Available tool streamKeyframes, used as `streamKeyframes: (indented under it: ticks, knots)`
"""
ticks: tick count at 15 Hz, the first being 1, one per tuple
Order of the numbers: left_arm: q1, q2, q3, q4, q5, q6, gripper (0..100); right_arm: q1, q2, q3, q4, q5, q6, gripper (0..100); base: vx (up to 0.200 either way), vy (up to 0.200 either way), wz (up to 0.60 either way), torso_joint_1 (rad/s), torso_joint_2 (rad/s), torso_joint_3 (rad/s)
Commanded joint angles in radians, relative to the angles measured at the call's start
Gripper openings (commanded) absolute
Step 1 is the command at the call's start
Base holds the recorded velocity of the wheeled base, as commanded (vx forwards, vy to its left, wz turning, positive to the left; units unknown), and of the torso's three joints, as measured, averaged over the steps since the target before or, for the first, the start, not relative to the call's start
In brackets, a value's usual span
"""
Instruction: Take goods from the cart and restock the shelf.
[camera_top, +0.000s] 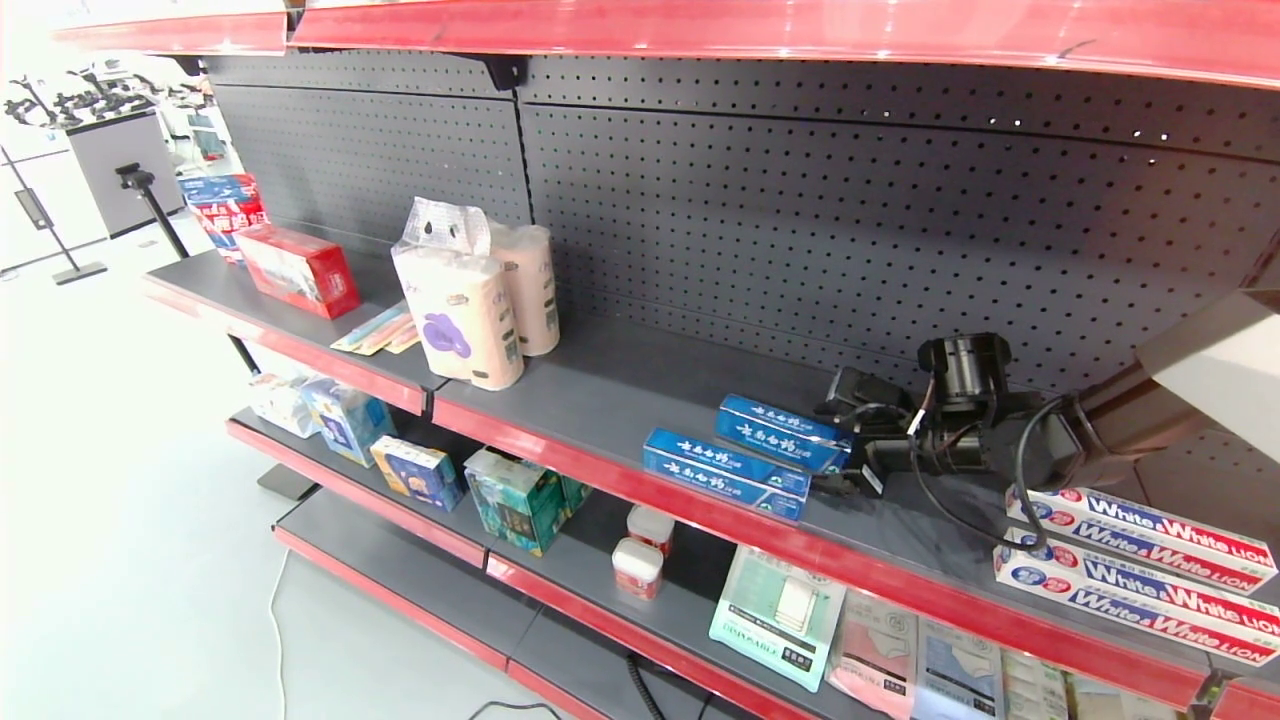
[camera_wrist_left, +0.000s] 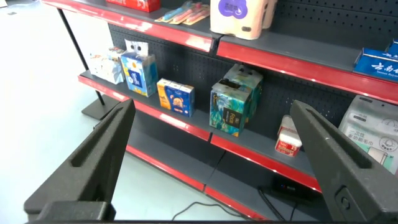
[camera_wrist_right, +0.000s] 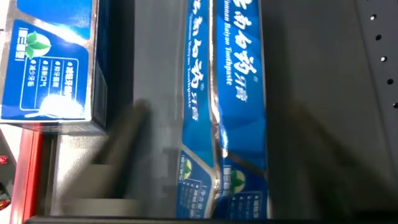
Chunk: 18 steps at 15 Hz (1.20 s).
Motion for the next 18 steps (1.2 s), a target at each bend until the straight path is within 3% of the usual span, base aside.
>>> streamKeyframes:
  ticks: [1, 12, 18]
  knots:
    - [0.0, 0.0, 0.0, 0.0, 0.001, 0.0, 100, -0.005, -0.003, -0.001, 0.0, 0.0, 0.0, 100, 0.0, 0.0, 0.0, 0.0, 0.0, 0.0]
    - [0.0, 0.0, 0.0, 0.0, 0.001, 0.0, 100, -0.087, -0.051, 0.035, 0.0, -0.115, 0.014, 100, 0.0, 0.0, 0.0, 0.0, 0.0, 0.0]
    - [0.0, 0.0, 0.0, 0.0, 0.001, 0.0, 100, -0.088, -0.08, 0.084, 0.0, -0.102, 0.017, 100, 0.0, 0.0, 0.0, 0.0, 0.0, 0.0]
